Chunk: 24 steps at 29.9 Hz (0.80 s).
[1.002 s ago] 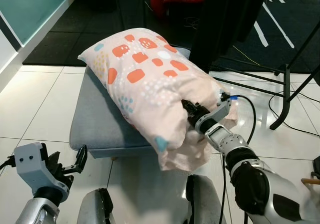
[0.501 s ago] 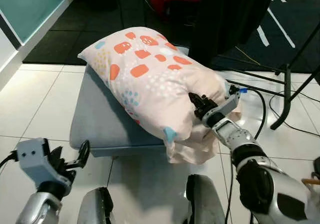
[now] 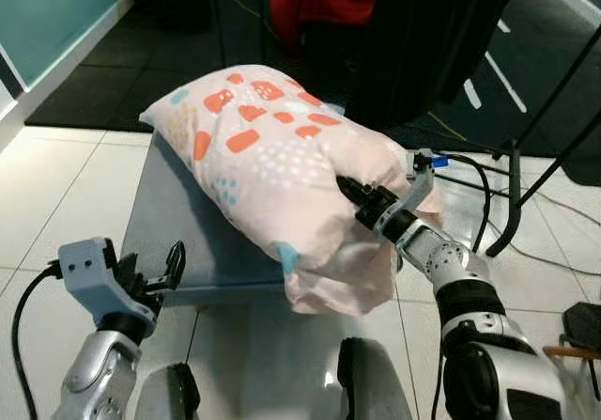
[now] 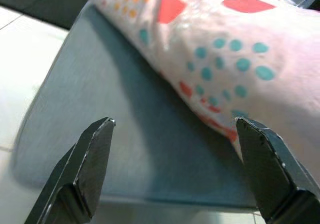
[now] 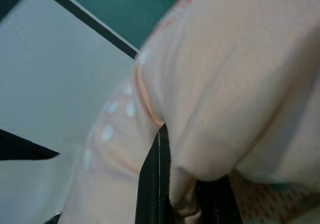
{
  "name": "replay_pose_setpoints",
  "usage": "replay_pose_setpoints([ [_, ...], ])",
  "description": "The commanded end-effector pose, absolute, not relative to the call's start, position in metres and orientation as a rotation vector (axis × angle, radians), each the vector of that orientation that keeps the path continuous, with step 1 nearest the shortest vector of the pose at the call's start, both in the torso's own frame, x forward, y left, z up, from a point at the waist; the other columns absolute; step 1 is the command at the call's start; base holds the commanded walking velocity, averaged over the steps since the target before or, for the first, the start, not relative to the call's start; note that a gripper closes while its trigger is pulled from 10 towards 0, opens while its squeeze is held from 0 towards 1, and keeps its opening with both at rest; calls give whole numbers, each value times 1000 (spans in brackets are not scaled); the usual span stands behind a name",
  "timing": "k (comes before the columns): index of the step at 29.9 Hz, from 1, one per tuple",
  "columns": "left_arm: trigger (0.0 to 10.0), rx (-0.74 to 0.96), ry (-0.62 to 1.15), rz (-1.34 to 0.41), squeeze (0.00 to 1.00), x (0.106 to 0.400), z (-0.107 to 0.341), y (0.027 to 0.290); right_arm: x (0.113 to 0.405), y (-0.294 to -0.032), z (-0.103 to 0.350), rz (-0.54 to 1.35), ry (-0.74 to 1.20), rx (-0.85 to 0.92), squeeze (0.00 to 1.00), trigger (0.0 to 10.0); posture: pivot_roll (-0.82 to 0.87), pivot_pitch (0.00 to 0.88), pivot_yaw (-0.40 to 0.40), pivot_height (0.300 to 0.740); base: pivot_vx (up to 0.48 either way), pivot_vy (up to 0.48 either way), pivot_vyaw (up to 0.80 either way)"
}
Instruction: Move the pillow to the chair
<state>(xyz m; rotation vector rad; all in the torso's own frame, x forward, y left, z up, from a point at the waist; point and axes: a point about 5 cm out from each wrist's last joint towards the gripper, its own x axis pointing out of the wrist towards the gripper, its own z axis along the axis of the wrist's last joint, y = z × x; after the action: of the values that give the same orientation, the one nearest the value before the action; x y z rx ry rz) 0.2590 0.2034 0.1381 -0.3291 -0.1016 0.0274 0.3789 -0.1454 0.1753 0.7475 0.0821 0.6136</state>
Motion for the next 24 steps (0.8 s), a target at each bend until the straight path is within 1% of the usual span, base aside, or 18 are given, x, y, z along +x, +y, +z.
replay_pose_setpoints([
  [1,10000,-325,-77,16,0,260,130,198,375,-145,176,618,69,774,0,0,-67,73,-24,455,0,0,0],
  [4,10000,-324,-78,10,0,262,130,196,374,-144,174,619,73,783,0,0,-67,73,-24,460,0,0,0],
  [6,10000,-304,-76,-3,0,269,129,193,370,-140,169,617,84,783,0,0,-70,47,-15,470,0,0,0],
  [10,10000,-292,-79,-17,0,275,129,191,368,-138,165,614,94,777,0,0,-68,25,-11,485,0,0,0],
  [15,10000,-279,-84,-19,0,277,129,193,367,-138,165,607,97,775,0,0,-67,14,-11,500,0,0,0],
  [17,10000,-247,-75,-15,0,276,125,198,366,-136,167,603,95,772,0,0,-72,7,-9,515,0,0,0],
  [19,10000,-247,-75,-15,0,276,125,198,366,-136,167,603,95,772,0,0,-72,7,-9,515,0,0,0],
  [20,10000,-225,-74,30,0,277,121,210,365,-135,168,607,92,776,0,0,-72,1,-8,525,0,0,0],
  [21,10000,-225,-74,30,0,277,121,210,365,-135,168,607,92,776,0,0,-72,1,-8,525,0,0,0],
  [22,10000,-231,-75,77,0,277,119,224,364,-134,168,608,90,780,0,0,-71,1,-8,530,0,0,0],
  [23,10000,-216,-64,153,0,277,115,245,363,-134,168,607,87,783,0,0,-80,2,-2,535,0,0,0],
  [24,10000,-205,-60,204,0,277,112,260,363,-134,168,605,85,785,0,0,-80,2,-2,540,0,0,0],
])
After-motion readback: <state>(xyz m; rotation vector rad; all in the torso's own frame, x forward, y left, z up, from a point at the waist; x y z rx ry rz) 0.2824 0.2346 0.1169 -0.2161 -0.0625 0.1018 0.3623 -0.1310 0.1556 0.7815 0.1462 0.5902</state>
